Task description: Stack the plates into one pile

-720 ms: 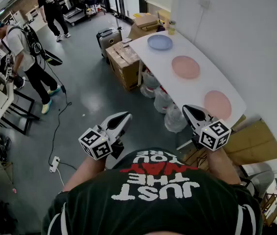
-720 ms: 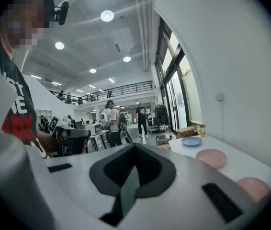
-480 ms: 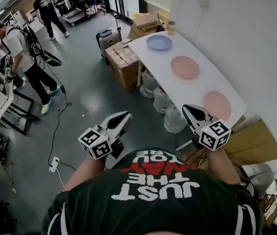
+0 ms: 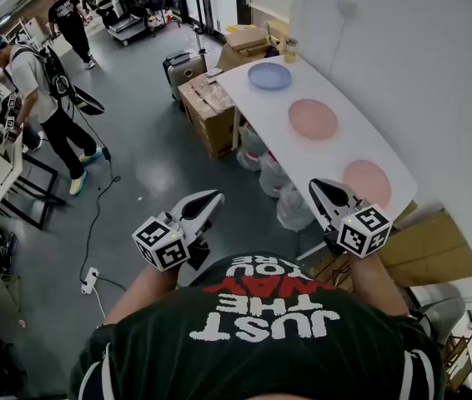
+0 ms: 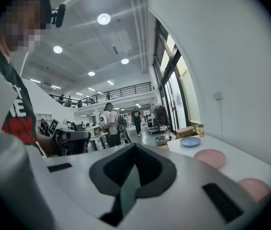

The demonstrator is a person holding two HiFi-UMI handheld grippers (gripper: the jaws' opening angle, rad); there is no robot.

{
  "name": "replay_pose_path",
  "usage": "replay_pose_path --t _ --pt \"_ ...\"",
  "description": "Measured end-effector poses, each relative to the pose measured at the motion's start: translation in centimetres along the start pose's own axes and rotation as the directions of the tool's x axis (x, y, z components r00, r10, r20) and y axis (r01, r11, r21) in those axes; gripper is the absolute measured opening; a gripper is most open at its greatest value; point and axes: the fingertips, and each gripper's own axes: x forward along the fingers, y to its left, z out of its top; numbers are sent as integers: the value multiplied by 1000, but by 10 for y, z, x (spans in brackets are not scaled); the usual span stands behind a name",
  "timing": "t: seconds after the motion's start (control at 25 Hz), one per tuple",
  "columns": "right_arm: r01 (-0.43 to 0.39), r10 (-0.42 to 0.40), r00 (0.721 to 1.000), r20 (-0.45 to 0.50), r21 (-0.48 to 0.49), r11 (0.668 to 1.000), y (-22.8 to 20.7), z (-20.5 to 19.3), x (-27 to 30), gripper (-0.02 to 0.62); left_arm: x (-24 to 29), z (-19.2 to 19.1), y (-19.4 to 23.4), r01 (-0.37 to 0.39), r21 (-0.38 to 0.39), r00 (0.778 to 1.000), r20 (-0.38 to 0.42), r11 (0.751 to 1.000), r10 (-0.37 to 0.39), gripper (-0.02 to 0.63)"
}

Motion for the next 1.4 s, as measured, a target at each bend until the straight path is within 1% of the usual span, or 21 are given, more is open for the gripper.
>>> replay_pose_path --t 0.16,0.32,0.48,0.6,0.68,0.76,0.84,0.92,1.0,1.12,1.2,1.28,1.4 --pt "-12 12 1000 -2 -22 1000 -6 -2 -1 6 12 -3 1 4 -2 1000 0 1000 -4 2" --pt "-15 15 1000 -8 -28 999 -20 -5 4 6 27 -8 14 3 -22 1000 -8 1000 -4 3" --pt "-15 14 1000 -26 -20 1000 -37 -12 22 6 40 -7 40 2 -35 1000 -16 999 -3 2" --pt "-11 10 999 -37 -10 1000 -55 -14 52 6 54 -4 73 5 -47 1000 -15 999 -6 3" --pt "-12 11 999 -46 -11 1000 -68 -14 81 6 65 -1 105 10 -56 1000 -18 998 -11 3" --pt "-8 7 999 -50 -18 1000 -86 -13 116 6 80 2 146 19 -61 999 -24 998 -21 3" --pt "5 -6 999 -42 -26 1000 -111 -10 159 6 100 6 196 36 -65 999 -26 997 -37 3" --pt "23 -24 999 -23 -45 999 -140 0 208 6 126 17 252 68 -59 997 -24 996 -69 3" --pt "59 -60 998 0 -60 996 -171 13 261 6 156 34 310 106 -53 994 -27 993 -108 3" --pt "127 -127 992 15 -11 992 -214 35 336 6 200 59 387 149 -59 986 -66 987 -152 3" --pt "150 -150 989 5 -2 989 -238 49 380 6 225 75 423 193 -37 974 -112 981 -196 3" --pt "181 -181 984 -4 -22 983 -265 64 417 6 250 88 457 232 -14 961 -150 973 -231 3" --pt "223 -224 974 -42 -22 975 -304 65 458 8 285 95 501 250 -34 953 -169 968 -252 2"
